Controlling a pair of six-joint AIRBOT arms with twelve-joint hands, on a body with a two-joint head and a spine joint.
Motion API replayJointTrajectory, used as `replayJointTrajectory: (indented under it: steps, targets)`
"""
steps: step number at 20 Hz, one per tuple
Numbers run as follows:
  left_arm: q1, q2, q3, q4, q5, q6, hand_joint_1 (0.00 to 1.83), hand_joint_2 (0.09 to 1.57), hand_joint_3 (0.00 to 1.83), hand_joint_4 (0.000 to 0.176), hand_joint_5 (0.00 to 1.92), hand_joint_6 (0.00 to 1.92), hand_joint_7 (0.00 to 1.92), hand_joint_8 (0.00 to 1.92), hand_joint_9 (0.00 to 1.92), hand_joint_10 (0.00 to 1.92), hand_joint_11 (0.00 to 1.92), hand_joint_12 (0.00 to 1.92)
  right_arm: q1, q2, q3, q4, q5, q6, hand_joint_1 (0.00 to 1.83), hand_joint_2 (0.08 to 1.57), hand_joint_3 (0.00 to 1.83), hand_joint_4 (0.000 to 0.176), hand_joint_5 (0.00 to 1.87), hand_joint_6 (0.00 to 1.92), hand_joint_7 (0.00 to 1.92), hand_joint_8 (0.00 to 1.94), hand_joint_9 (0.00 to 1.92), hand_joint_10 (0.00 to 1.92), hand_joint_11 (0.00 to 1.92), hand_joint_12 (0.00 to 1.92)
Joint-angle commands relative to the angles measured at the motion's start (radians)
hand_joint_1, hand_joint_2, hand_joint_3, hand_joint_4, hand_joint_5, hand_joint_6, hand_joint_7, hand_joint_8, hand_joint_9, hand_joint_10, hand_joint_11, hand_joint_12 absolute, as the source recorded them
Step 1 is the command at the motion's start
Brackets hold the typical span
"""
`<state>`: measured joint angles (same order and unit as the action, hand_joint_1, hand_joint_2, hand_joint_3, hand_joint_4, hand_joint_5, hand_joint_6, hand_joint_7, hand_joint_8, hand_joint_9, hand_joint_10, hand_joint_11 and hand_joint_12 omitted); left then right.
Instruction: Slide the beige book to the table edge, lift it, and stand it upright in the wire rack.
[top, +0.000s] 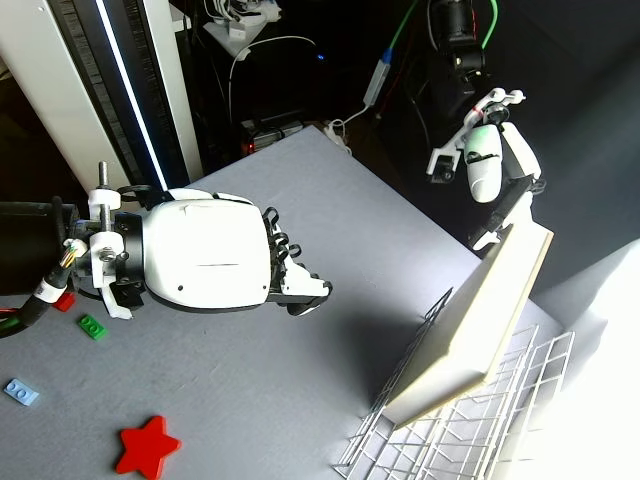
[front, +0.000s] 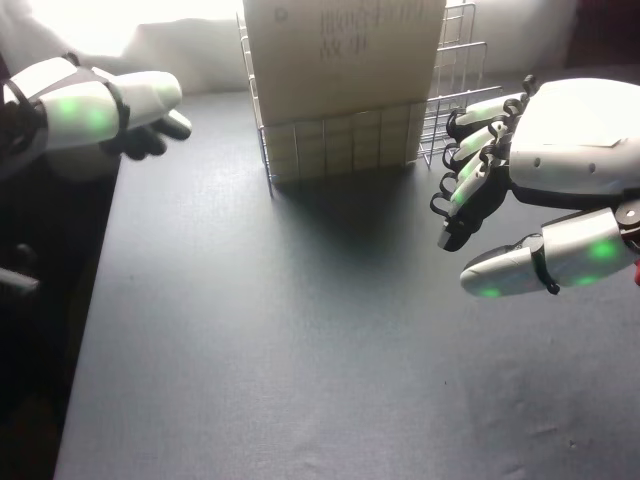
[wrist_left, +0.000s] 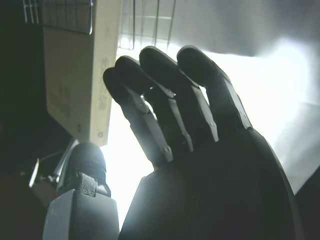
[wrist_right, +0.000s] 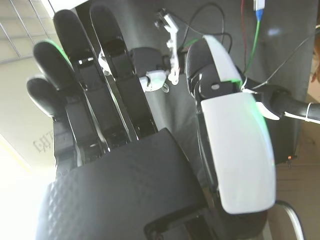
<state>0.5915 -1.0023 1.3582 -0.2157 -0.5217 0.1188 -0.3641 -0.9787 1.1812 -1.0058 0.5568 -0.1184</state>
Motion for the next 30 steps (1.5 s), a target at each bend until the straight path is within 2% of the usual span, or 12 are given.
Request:
replayJointTrajectory:
  steps: [1, 3, 4, 6, 9, 12, 16, 20, 21, 22, 23, 30]
  targets:
    - [-0.002, 0.031, -0.017, -0.009, -0.061, 0.026, 0.20, 1.24, 0.00, 0.000, 0.92, 0.37, 0.76, 1.14, 0.61, 1.43, 0.26, 1.81, 0.012, 0.005, -0.001, 0.051, 0.075, 0.003, 0.12, 1.20, 0.00, 0.000, 0.94, 0.21, 0.91, 0.50, 0.63, 1.10, 0.31, 1.69]
    - [-0.002, 0.081, -0.088, -0.009, 0.006, 0.102, 0.13, 1.31, 0.01, 0.000, 0.85, 1.34, 0.94, 1.60, 0.83, 1.87, 0.62, 1.92, 0.012, 0.005, -0.001, 0.051, 0.075, 0.003, 0.11, 1.23, 0.00, 0.000, 0.77, 0.88, 0.81, 0.96, 0.59, 1.32, 0.27, 1.77]
    - [-0.002, 0.102, -0.118, -0.009, 0.036, 0.129, 0.07, 1.39, 0.02, 0.000, 1.00, 1.67, 1.14, 1.76, 1.10, 1.91, 0.97, 1.92, 0.011, 0.005, -0.001, 0.051, 0.075, 0.003, 0.16, 1.27, 0.01, 0.000, 0.85, 1.33, 0.96, 1.34, 0.80, 1.70, 0.45, 1.89]
    - [-0.002, 0.146, -0.184, -0.009, 0.078, 0.185, 0.14, 1.52, 0.02, 0.000, 1.16, 1.91, 1.33, 1.91, 1.36, 1.92, 1.32, 1.92, 0.011, 0.005, -0.001, 0.051, 0.075, 0.003, 0.10, 1.39, 0.02, 0.000, 1.06, 1.85, 1.23, 1.74, 1.21, 1.91, 0.96, 1.92]
    - [-0.005, 0.216, -0.285, -0.009, 0.119, 0.288, 0.43, 1.53, 0.00, 0.000, 1.16, 1.92, 1.33, 1.92, 1.39, 1.92, 1.36, 1.92, 0.011, 0.005, -0.001, 0.051, 0.076, 0.003, 0.06, 1.56, 0.03, 0.000, 1.10, 1.92, 1.25, 1.93, 1.28, 1.92, 1.27, 1.92]
    - [-0.034, 0.261, -0.365, -0.009, 0.168, 0.430, 0.48, 1.53, 0.00, 0.000, 1.15, 1.92, 1.32, 1.92, 1.39, 1.92, 1.37, 1.92, 0.010, 0.006, -0.001, 0.051, 0.076, 0.003, 0.11, 1.57, 0.05, 0.000, 1.16, 1.92, 1.31, 1.94, 1.35, 1.92, 1.40, 1.92]
    - [-0.169, 0.307, -0.432, -0.009, 0.385, 0.700, 0.60, 1.49, 0.00, 0.000, 1.22, 1.92, 1.39, 1.92, 1.46, 1.92, 1.45, 1.92, 0.010, 0.008, -0.001, 0.051, 0.076, 0.003, 0.19, 1.57, 0.06, 0.000, 1.23, 1.92, 1.37, 1.94, 1.42, 1.92, 1.49, 1.92]
    - [-0.295, 0.305, -0.442, -0.009, 0.537, 0.838, 0.62, 1.47, 0.00, 0.005, 1.25, 1.92, 1.45, 1.92, 1.52, 1.92, 1.53, 1.92, 0.010, 0.008, -0.001, 0.051, 0.076, 0.003, 0.21, 1.57, 0.04, 0.000, 1.26, 1.92, 1.39, 1.94, 1.43, 1.92, 1.50, 1.92]
    - [-0.304, 0.303, -0.443, -0.009, 0.537, 0.840, 0.62, 1.47, 0.00, 0.016, 1.25, 1.92, 1.44, 1.92, 1.51, 1.92, 1.51, 1.92, 0.010, 0.008, -0.001, 0.051, 0.076, 0.003, 0.20, 1.57, 0.06, 0.000, 1.25, 1.92, 1.39, 1.94, 1.44, 1.92, 1.50, 1.92]
    - [-0.308, 0.303, -0.444, -0.009, 0.537, 0.841, 0.60, 1.48, 0.00, 0.075, 1.23, 1.92, 1.43, 1.92, 1.50, 1.92, 1.49, 1.92, 0.010, 0.008, -0.001, 0.051, 0.076, 0.003, 0.21, 1.57, 0.06, 0.000, 1.26, 1.92, 1.39, 1.94, 1.43, 1.92, 1.50, 1.92]
    - [-0.312, 0.302, -0.448, -0.009, 0.537, 0.843, 0.59, 1.48, 0.00, 0.096, 1.21, 1.92, 1.41, 1.92, 1.48, 1.92, 1.48, 1.92, 0.010, 0.008, -0.001, 0.051, 0.076, 0.003, 0.21, 1.57, 0.06, 0.000, 1.25, 1.92, 1.38, 1.94, 1.43, 1.92, 1.50, 1.92]
    - [-0.325, 0.302, -0.483, -0.009, 0.538, 0.851, 0.56, 1.47, 0.00, 0.175, 1.24, 1.92, 1.43, 1.92, 1.50, 1.92, 1.50, 1.92, 0.010, 0.009, -0.001, 0.051, 0.076, 0.003, 0.29, 1.57, 0.01, 0.000, 1.19, 1.92, 1.33, 1.94, 1.36, 1.92, 1.42, 1.92]
